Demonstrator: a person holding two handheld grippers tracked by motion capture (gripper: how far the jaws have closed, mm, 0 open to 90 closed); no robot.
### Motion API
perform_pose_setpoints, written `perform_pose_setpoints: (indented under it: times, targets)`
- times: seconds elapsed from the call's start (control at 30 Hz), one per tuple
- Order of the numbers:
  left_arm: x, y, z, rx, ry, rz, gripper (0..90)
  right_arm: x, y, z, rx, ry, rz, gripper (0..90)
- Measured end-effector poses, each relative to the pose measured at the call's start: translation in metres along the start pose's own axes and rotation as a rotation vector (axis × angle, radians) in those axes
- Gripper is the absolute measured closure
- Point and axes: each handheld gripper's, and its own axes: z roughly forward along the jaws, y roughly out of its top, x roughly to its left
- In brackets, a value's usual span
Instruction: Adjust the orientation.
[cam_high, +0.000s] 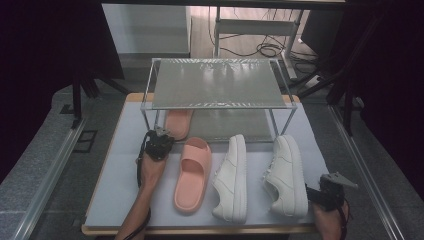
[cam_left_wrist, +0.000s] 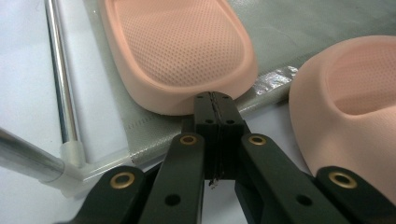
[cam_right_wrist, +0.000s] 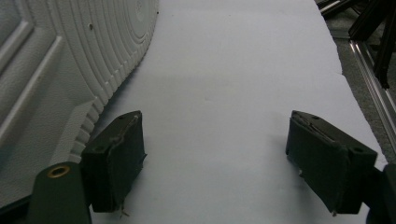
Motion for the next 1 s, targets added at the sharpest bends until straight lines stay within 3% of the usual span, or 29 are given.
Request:
perform_pose_setpoints:
  times: [0.2, 0.3, 0.57, 1.0]
  targets:
    - [0.001, -0.003, -0.011, -0.010, -0.023, 0.002, 89.4, 0.000, 0.000, 0.000, 0.003, 0.000, -0.001, 19.6]
    - [0.000, -0.006, -0.020, -0.016, -0.017, 0.000, 86.5, 0.000, 0.000, 0.000, 0.001, 0.001, 0.000, 19.6]
    - [-0.003, -0.017, -0.043, -0.044, -0.048, 0.017, 81.1, 0.000, 0.000, 0.000, 0.002, -0.001, -0.001, 19.6]
    - [-0.011, -0.040, -0.076, -0.031, -0.119, -0.002, 75.9, 0.000, 0.000, 0.000, 0.001, 0.001, 0.001, 19.6]
